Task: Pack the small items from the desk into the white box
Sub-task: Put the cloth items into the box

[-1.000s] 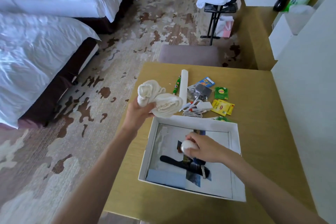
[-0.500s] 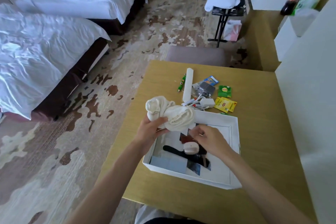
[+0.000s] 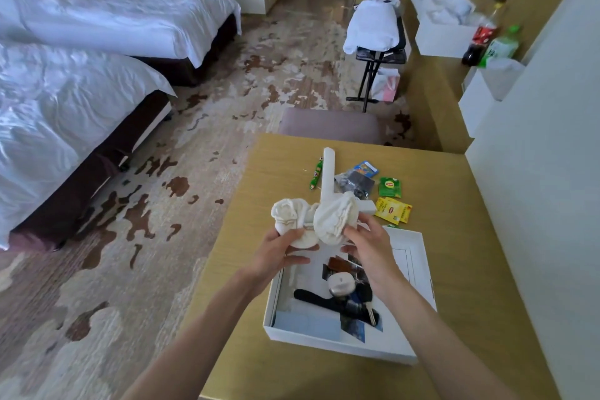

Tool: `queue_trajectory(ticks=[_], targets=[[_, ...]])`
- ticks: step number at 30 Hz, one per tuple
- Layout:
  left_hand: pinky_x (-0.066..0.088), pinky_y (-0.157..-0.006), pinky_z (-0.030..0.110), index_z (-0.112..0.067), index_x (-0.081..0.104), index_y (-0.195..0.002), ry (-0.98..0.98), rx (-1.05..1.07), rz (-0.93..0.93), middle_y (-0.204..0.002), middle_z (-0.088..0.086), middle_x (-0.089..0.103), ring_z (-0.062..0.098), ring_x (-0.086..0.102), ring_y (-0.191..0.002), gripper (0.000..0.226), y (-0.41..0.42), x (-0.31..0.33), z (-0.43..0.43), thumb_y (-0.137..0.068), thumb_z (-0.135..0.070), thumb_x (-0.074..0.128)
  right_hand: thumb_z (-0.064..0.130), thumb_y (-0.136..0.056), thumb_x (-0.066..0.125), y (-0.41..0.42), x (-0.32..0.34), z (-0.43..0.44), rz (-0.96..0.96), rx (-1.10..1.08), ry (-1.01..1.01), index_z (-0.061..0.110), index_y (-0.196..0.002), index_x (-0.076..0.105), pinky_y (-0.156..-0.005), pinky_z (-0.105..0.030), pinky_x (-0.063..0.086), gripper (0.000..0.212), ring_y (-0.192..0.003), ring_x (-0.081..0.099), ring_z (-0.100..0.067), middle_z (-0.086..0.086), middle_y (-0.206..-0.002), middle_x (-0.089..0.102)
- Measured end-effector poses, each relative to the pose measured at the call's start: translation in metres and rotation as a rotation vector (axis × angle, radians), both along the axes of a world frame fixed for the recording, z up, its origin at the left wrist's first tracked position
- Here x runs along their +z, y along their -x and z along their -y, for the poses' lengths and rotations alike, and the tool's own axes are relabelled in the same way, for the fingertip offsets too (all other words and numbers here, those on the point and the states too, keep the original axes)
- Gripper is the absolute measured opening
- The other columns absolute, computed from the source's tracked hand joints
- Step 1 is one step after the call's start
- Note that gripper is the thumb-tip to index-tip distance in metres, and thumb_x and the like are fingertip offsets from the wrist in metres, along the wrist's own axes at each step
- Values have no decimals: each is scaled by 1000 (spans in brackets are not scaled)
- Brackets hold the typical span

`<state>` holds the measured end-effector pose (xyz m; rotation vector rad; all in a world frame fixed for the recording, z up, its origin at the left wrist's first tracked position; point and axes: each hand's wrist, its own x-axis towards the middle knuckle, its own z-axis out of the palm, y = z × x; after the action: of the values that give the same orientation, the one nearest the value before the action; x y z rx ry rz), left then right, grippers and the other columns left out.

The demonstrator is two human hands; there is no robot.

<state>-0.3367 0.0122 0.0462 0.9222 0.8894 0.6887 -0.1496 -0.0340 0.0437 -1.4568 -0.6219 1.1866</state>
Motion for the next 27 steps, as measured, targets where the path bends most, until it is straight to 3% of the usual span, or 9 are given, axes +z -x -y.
queue_trajectory(ticks=[6, 11, 16, 19, 21, 24, 27], targets=[[57, -57, 33, -11, 61, -111, -93, 81, -149, -97, 12, 73, 25, 72, -81, 20, 6, 3, -9, -96, -21, 54, 11, -84, 69, 3, 13, -7, -23, 60, -153, 20, -106, 66, -63, -26, 55, 24, -83, 70, -13, 1, -93, 75], [55, -54, 27, -27, 64, -106, -166, -97, -165, -96, 1, 74, 21, 73, -84, 17, 7, 9, -6, -94, -31, 53, 9, -79, 69, 22, 17, -14, 281, 188, -233, 26, -92, 69, -53, -15, 42, 21, -59, 57, 0, 11, -76, 70], [57, -56, 34, -24, 58, -120, 10, -191, -100, -106, 8, 72, 26, 71, -92, 46, 18, 5, -9, -99, -49, 27, 20, -75, 72, 24, 13, -20, 549, 252, -142, 26, -97, 71, -69, -31, 49, 23, -78, 65, -12, 11, -90, 71], [58, -58, 36, -23, 54, -124, -87, -176, -172, -105, 5, 72, 24, 71, -91, 36, 21, -1, -12, -95, -44, 46, 24, -76, 74, 28, 9, -23, 633, 281, -130, 26, -105, 67, -74, -24, 48, 30, -88, 60, -4, 11, -101, 67], [59, -56, 35, -24, 53, -123, -164, -163, -163, -104, 2, 71, 22, 71, -89, 30, 21, -4, -14, -95, -33, 52, 31, -75, 76, 28, 8, -24, 523, 276, -58, 29, -114, 59, -77, -20, 46, 42, -96, 59, -1, 13, -109, 63], [56, -57, 32, -19, 52, -123, -246, -158, -187, -105, 6, 66, 19, 67, -89, 28, 17, -6, -18, -95, -26, 54, 31, -75, 78, 23, 5, -22, 170, 308, 78, 29, -121, 54, -77, -36, 59, 52, -93, 69, -10, 7, -108, 70], [53, -70, 37, -14, 54, -115, -468, -130, -479, -99, 6, 64, 18, 58, -83, 32, 14, -12, -23, -88, -28, 64, 22, -71, 79, 19, -7, -18, 164, 292, 58, 31, -104, 65, -74, -50, 60, 36, -81, 71, -16, 3, -91, 73]])
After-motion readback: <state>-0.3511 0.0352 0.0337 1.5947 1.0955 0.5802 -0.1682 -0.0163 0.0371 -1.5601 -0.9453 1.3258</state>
